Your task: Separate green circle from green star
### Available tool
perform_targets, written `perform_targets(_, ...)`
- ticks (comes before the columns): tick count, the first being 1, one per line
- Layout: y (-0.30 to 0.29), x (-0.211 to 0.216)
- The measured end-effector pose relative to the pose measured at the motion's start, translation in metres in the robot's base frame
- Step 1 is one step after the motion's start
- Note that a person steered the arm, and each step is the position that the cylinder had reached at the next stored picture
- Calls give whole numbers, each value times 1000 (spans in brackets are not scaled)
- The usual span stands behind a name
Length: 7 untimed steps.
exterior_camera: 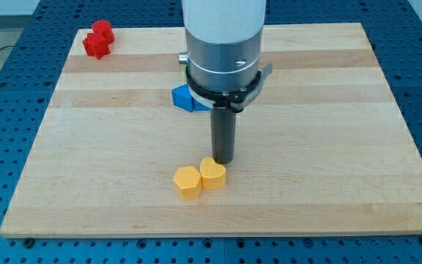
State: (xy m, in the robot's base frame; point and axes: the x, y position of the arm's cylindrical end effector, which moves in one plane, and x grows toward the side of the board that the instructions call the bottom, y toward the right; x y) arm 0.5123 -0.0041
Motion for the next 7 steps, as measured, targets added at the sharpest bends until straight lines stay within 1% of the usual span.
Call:
perform_targets(1,-13,14)
perform_targets(2,-13,33)
perform_targets(4,-13,33)
perform_targets(5,-13,11)
perform_targets(6,8,-22)
perform_targets(7,23,-46)
